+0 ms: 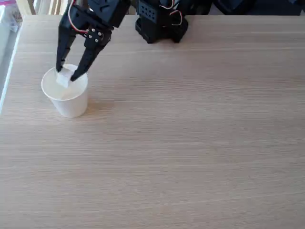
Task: Grasp a block and put it in the bin.
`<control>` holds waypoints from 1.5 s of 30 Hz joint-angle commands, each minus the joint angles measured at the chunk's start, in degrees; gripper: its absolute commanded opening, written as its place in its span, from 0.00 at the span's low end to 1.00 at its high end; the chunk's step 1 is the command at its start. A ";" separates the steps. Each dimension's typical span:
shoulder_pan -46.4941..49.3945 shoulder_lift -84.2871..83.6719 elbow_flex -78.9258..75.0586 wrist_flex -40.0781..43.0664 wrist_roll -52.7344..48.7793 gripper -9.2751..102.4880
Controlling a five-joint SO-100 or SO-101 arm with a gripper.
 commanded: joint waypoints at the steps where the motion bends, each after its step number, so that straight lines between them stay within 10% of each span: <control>1: 0.09 -0.18 -1.41 -1.14 -0.44 0.26; 9: -0.79 -0.18 -1.32 -1.93 -0.18 0.28; 15: -4.92 2.02 -1.41 -1.93 0.62 0.11; 28: -33.66 24.70 12.48 0.79 11.34 0.08; 45: -53.61 58.54 37.09 40.61 16.00 0.08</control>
